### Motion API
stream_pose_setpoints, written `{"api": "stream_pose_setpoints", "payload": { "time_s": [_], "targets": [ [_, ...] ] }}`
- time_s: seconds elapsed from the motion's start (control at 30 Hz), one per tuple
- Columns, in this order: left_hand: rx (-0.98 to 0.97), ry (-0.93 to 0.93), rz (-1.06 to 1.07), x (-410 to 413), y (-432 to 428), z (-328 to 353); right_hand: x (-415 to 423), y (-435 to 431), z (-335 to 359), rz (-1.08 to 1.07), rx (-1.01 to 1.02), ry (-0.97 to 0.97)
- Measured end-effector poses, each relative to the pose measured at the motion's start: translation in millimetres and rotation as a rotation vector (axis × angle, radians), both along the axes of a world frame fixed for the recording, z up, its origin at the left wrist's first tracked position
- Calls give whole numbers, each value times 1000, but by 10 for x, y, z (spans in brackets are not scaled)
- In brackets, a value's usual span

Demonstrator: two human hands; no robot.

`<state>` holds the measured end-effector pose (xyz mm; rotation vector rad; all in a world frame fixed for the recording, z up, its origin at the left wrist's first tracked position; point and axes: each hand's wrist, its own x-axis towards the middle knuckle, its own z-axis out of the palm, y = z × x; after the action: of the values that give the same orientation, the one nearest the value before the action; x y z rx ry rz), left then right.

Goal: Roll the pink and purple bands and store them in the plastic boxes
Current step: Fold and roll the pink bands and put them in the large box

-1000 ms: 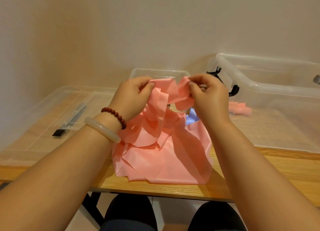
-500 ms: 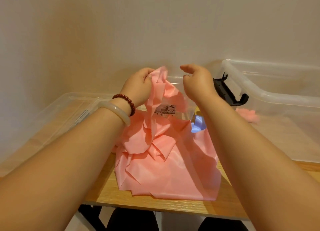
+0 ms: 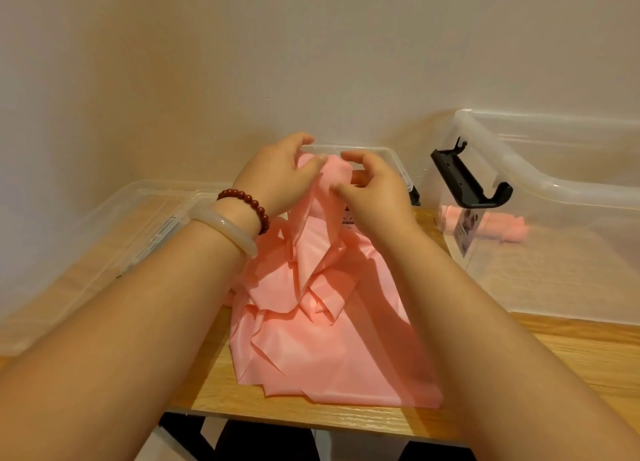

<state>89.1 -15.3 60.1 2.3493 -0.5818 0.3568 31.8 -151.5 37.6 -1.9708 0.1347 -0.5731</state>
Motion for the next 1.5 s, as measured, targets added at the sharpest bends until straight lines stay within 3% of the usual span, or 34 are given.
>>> {"api": "stream_pose_setpoints", "payload": {
  "time_s": [0.13,0.3,0.43,0.6,0.7,0.77,0.93,1.07,1.2,1.27,1.37,1.5],
  "targets": [
    [62,-15,13,-43,1,-44,-10,-46,-12,-58,25,-78],
    [-19,-61,17,-24,23,-65,41,-201,74,-232,27,-111],
    [-78,-88,70,15,-6,-73,79,-286,137,-310,-98,-30],
    [-105,-11,60,36,-82,-124,78,-219,84,-234,-298,-8],
    [-12,9,38,22,-109,-183,42,-211,37,-323,-506,44],
    [-81,-21,38,18,-108,-204,48,-239,-18,-407,-564,29],
    [-338,-92,112,-8,-96,-240,-71,-219,-206,-512,-406,-195],
    [-393,-177,121,15,-56,-311,-146,-135,-303,-362,-331,-43],
    [-276,-313,131,-45,13,-446,-132,-125,-228,-293,237,-174],
    [-233,-360,171,-92,54,-521,-83,-148,-136,-272,398,-165],
    [-185,-423,161,-168,68,-585,-23,-125,-46,-256,334,-162],
    [-203,-193,106,-285,34,-563,-14,-66,-8,-195,302,-195]
  ]
}}
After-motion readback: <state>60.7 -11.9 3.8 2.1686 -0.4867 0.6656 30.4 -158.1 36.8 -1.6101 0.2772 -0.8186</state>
